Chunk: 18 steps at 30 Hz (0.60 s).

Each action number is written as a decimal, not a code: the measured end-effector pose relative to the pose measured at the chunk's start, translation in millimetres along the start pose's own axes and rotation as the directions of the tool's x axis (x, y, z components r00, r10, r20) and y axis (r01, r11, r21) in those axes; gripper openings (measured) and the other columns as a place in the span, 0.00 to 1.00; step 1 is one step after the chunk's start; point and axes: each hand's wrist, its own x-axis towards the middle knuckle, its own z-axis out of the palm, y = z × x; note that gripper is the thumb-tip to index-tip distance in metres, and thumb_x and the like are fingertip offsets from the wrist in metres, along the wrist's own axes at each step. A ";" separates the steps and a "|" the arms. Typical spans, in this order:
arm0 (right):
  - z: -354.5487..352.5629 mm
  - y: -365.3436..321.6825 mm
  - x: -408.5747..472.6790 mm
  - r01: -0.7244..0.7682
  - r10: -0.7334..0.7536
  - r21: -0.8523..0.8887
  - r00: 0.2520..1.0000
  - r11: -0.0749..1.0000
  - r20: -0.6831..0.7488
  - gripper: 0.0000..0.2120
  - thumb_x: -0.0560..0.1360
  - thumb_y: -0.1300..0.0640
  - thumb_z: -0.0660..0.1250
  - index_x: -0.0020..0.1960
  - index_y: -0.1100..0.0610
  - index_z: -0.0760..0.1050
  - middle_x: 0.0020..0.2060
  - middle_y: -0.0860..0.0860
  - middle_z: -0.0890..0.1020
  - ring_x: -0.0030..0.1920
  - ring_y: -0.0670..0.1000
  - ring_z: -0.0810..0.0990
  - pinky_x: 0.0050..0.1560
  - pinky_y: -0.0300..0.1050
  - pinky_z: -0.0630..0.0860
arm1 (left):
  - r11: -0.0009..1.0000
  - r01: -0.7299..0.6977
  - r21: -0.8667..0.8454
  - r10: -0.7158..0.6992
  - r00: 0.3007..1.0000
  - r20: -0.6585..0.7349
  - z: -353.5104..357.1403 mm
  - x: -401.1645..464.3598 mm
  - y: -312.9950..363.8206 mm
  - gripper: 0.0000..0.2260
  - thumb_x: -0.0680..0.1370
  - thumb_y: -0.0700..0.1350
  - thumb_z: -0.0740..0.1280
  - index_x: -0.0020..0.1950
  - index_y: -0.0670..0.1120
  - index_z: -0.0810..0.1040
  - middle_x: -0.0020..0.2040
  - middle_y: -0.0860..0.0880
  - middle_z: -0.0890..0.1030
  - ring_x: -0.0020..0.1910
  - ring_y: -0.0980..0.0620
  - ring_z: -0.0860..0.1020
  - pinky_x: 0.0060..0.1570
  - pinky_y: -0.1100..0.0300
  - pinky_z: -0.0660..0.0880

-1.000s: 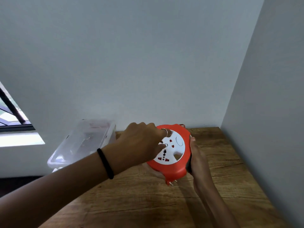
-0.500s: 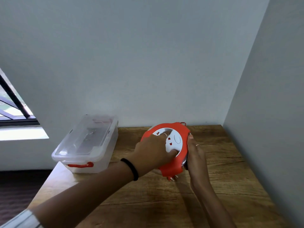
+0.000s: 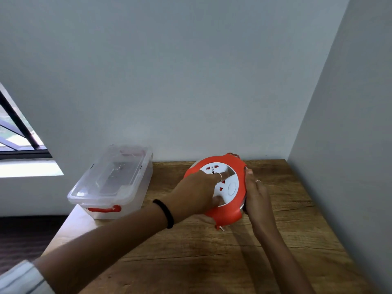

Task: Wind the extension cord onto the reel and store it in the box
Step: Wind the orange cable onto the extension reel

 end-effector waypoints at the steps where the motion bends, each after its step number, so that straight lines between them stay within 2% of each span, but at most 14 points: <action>1: -0.7 0.3 1.3 -0.012 0.011 0.011 1.000 1.000 0.025 0.27 0.77 0.38 0.55 0.34 0.60 0.72 0.24 0.49 0.77 0.28 0.44 0.76 0.30 0.37 0.70 | 0.996 -0.058 0.068 0.056 0.998 0.031 -5.1 0.4 -3.1 0.28 0.78 0.49 0.65 0.76 0.54 0.61 0.71 0.47 0.71 0.67 0.47 0.71 0.65 0.55 0.69; 4: -1.4 2.0 3.5 -0.053 0.049 0.040 0.994 0.998 0.098 0.35 0.72 0.33 0.55 0.46 0.68 0.75 0.34 0.63 0.79 0.35 0.54 0.78 0.37 0.46 0.74 | 0.942 -0.219 0.254 0.184 0.971 0.152 -19.9 2.8 -10.5 0.26 0.79 0.47 0.64 0.75 0.56 0.62 0.69 0.45 0.73 0.63 0.45 0.74 0.55 0.54 0.75; 6: -0.6 3.1 2.1 -0.062 0.056 0.046 0.990 0.997 0.127 0.36 0.72 0.34 0.55 0.49 0.69 0.75 0.36 0.63 0.79 0.36 0.56 0.79 0.38 0.47 0.74 | 0.882 -0.327 0.340 0.255 0.937 0.241 -30.4 3.2 -13.4 0.27 0.80 0.45 0.63 0.75 0.62 0.58 0.67 0.45 0.71 0.59 0.45 0.76 0.43 0.57 0.74; 7: 0.6 5.0 1.4 -0.068 0.061 0.051 0.990 0.996 0.128 0.36 0.72 0.34 0.55 0.50 0.69 0.75 0.38 0.63 0.80 0.37 0.56 0.79 0.40 0.48 0.75 | 0.846 -0.379 0.376 0.287 0.916 0.279 -35.8 2.9 -13.8 0.28 0.80 0.44 0.62 0.75 0.64 0.56 0.67 0.45 0.70 0.56 0.45 0.77 0.40 0.58 0.72; 10: 5.2 8.6 -1.3 -0.109 0.099 0.090 0.990 0.990 0.101 0.34 0.72 0.35 0.55 0.50 0.67 0.75 0.45 0.69 0.80 0.40 0.63 0.81 0.42 0.49 0.74 | 0.735 -0.465 0.494 0.349 0.884 0.312 -48.5 1.9 -12.2 0.28 0.81 0.42 0.58 0.75 0.66 0.55 0.66 0.45 0.70 0.52 0.45 0.78 0.41 0.58 0.70; 11: 6.5 9.2 -1.0 -0.118 0.109 0.105 0.990 0.987 0.083 0.31 0.74 0.36 0.55 0.47 0.64 0.78 0.46 0.68 0.81 0.41 0.64 0.82 0.42 0.49 0.76 | 0.716 -0.469 0.517 0.361 0.883 0.300 -50.1 2.0 -12.2 0.27 0.82 0.43 0.57 0.75 0.66 0.55 0.67 0.45 0.70 0.52 0.45 0.78 0.41 0.58 0.68; 12: 6.8 8.9 -0.6 -0.122 0.115 0.117 0.991 0.986 0.066 0.27 0.76 0.38 0.55 0.45 0.59 0.80 0.45 0.64 0.83 0.41 0.60 0.83 0.43 0.50 0.78 | 0.708 -0.467 0.529 0.373 0.884 0.282 -49.5 2.7 -13.1 0.26 0.82 0.43 0.57 0.75 0.66 0.55 0.68 0.45 0.69 0.52 0.45 0.78 0.40 0.58 0.67; 14: 5.3 7.6 2.0 -0.125 0.119 0.121 0.992 0.985 0.050 0.22 0.78 0.40 0.54 0.44 0.52 0.81 0.43 0.58 0.85 0.40 0.53 0.84 0.45 0.51 0.81 | 0.739 -0.461 0.492 0.395 0.887 0.239 -46.5 4.4 -16.1 0.27 0.82 0.44 0.58 0.74 0.68 0.55 0.70 0.47 0.67 0.54 0.45 0.79 0.41 0.58 0.72; 15: 3.6 6.8 3.8 -0.125 0.120 0.117 0.992 0.985 0.044 0.22 0.78 0.40 0.54 0.44 0.52 0.81 0.42 0.57 0.85 0.40 0.53 0.85 0.45 0.51 0.81 | 0.777 -0.446 0.443 0.393 0.895 0.212 -46.5 5.0 -17.9 0.27 0.81 0.44 0.59 0.73 0.68 0.56 0.72 0.49 0.66 0.57 0.46 0.78 0.44 0.57 0.76; 18: -2.5 5.8 8.5 -0.126 0.125 0.090 0.992 0.988 0.009 0.28 0.76 0.38 0.55 0.48 0.61 0.80 0.43 0.60 0.84 0.43 0.58 0.84 0.48 0.55 0.80 | 0.910 -0.316 0.269 0.323 0.946 0.019 -49.8 3.6 -22.2 0.24 0.78 0.49 0.65 0.72 0.63 0.63 0.69 0.56 0.71 0.61 0.50 0.76 0.52 0.54 0.77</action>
